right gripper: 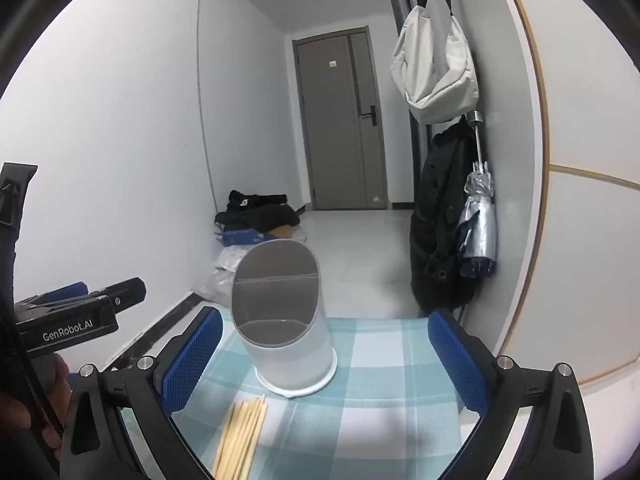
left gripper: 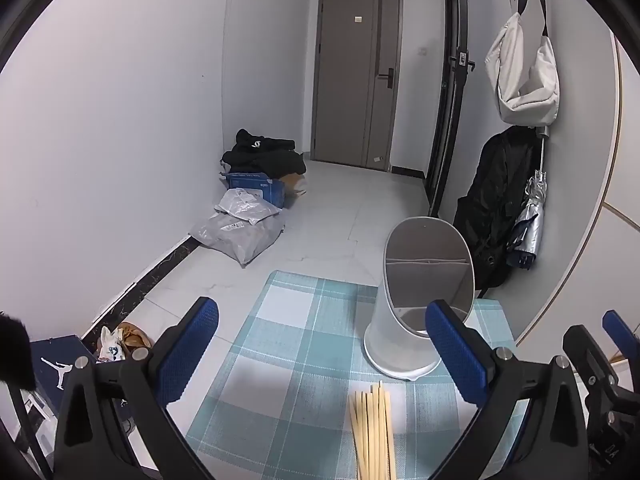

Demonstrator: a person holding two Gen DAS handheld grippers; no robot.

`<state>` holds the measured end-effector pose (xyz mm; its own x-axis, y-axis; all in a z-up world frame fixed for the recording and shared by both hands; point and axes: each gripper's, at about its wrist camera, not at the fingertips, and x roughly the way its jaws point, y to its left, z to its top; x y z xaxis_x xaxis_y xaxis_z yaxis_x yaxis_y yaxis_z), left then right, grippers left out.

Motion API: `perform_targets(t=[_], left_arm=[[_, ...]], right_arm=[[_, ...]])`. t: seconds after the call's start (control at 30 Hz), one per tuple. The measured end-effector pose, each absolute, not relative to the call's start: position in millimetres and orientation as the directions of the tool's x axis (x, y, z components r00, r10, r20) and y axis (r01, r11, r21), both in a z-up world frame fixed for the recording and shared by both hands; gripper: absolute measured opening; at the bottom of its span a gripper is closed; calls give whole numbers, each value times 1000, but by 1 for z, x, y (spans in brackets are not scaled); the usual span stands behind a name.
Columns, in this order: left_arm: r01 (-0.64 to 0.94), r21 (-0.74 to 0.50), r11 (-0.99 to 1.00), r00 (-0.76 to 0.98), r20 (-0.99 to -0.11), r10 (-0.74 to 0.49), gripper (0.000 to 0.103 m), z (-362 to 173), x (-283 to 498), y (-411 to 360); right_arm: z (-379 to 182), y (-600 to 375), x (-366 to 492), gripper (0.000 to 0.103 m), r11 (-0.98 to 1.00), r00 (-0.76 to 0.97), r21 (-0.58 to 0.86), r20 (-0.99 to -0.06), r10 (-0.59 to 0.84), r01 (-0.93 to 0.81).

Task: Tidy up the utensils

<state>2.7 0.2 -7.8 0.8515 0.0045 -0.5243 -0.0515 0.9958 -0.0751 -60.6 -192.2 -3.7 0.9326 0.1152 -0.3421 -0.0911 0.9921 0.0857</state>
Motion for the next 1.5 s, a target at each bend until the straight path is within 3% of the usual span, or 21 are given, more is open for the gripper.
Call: perform_targets(t=[1.5], left_arm=[[-51,-87,995,849,-528,-3,102,-6,2,-1]], right_arm=[[-4,-199,-64,103,993,938,85,-328,110,-86]])
